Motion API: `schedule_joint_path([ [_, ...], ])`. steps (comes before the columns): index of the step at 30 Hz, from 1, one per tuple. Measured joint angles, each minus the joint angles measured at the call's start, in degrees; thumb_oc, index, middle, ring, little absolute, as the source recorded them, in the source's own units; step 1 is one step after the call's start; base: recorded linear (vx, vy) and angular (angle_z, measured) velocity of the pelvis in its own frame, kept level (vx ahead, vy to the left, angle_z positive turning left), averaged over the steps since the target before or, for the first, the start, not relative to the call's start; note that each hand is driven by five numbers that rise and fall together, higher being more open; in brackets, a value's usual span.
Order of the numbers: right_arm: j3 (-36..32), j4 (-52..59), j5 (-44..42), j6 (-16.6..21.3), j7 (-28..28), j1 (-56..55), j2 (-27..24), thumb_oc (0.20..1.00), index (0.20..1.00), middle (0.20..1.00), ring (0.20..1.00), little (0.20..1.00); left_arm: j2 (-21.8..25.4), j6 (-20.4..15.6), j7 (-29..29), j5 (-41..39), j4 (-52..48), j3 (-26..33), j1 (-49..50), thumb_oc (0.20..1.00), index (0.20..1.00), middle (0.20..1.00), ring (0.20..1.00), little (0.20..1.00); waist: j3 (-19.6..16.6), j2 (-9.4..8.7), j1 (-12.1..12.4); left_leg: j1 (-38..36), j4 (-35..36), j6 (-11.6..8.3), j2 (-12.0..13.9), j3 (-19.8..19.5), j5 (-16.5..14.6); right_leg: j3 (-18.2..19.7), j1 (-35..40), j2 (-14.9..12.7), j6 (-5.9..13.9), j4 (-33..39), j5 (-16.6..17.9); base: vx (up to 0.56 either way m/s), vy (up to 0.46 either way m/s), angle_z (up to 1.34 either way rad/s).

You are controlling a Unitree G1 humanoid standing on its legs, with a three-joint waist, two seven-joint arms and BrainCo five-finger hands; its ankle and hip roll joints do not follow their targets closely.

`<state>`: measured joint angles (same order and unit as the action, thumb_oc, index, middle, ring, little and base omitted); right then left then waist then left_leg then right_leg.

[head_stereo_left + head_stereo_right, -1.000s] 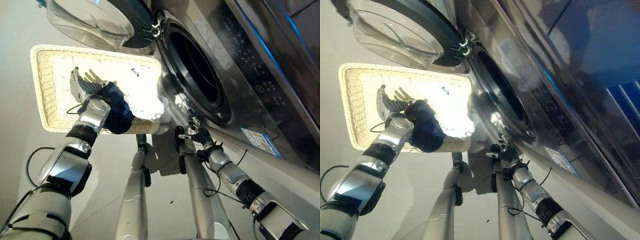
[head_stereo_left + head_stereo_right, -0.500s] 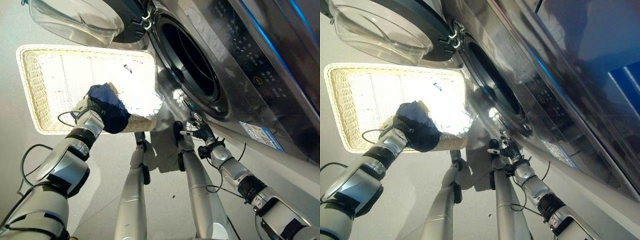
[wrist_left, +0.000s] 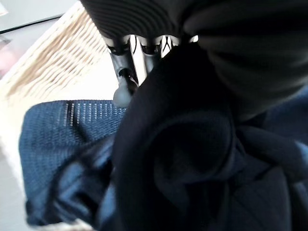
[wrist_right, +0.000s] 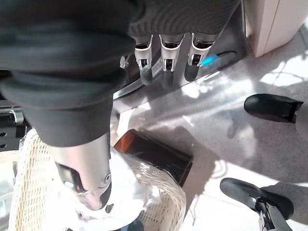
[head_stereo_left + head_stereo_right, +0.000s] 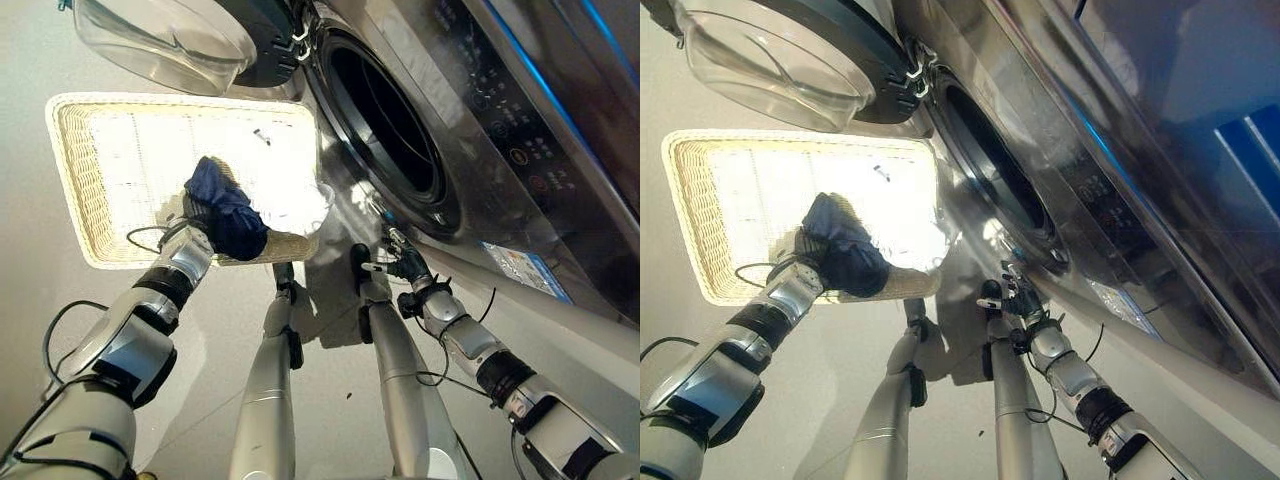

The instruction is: Put the clothes into the washing machine.

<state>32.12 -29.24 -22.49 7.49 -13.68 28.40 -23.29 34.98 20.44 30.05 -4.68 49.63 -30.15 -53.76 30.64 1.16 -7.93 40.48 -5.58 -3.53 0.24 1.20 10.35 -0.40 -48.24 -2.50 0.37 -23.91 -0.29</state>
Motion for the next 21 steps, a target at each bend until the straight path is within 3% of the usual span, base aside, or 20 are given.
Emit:
schedule_joint_path([
  [6, -0.3, 0.0, 0.6, 0.3, -0.7, -4.1, 0.4, 1.0, 1.0, 1.0, 1.0, 1.0, 0.4, -8.6, 8.6, -3.0, -9.5, 7.9, 4.1, 0.2, 0.2, 0.2, 0.2, 0.2, 0.0, 0.05, 1.0, -2.3, 1.4, -0.17, 0.3, -1.3, 0.7, -1.0, 2.7, 0.3, -0.27, 1.4, 0.1, -0.01, -0.118, 0.04],
  [11, -2.7, 0.0, 1.5, 1.0, -1.2, -6.4, 1.5, 1.0, 1.0, 1.0, 1.0, 1.0, 1.7, -13.6, 10.4, -2.8, -19.7, 14.3, 15.1, 0.2, 0.2, 0.2, 0.2, 0.2, 0.1, 0.41, 3.4, -6.1, 2.2, -0.49, 0.5, -2.7, 0.8, -2.5, 6.8, 0.2, -0.95, 1.7, -0.7, -0.02, -0.069, 0.11],
  [17, -6.2, -0.3, 2.9, 1.2, -0.8, -8.0, 1.9, 1.0, 1.0, 1.0, 1.0, 1.0, 4.4, -13.6, 5.0, -2.9, -29.1, 18.7, 26.0, 0.2, 0.2, 0.2, 0.2, 0.2, 0.1, 2.03, 7.7, -11.5, 3.2, -0.86, 0.5, -4.6, 0.2, -4.4, 12.2, -0.3, -1.18, 0.6, -2.6, -0.01, -0.051, 0.17],
  [21, -7.0, -0.5, 3.5, 1.2, 0.1, -8.8, 2.2, 1.0, 1.0, 1.0, 1.0, 1.0, 4.5, -13.6, -0.6, -3.5, -33.4, 19.9, 31.0, 0.2, 0.2, 0.2, 0.2, 0.2, 0.2, 2.17, 8.2, -15.6, 4.3, -0.96, 0.3, -5.0, 0.5, -5.0, 16.3, -0.6, -0.97, 1.0, -3.1, -0.01, -0.032, 0.1],
])
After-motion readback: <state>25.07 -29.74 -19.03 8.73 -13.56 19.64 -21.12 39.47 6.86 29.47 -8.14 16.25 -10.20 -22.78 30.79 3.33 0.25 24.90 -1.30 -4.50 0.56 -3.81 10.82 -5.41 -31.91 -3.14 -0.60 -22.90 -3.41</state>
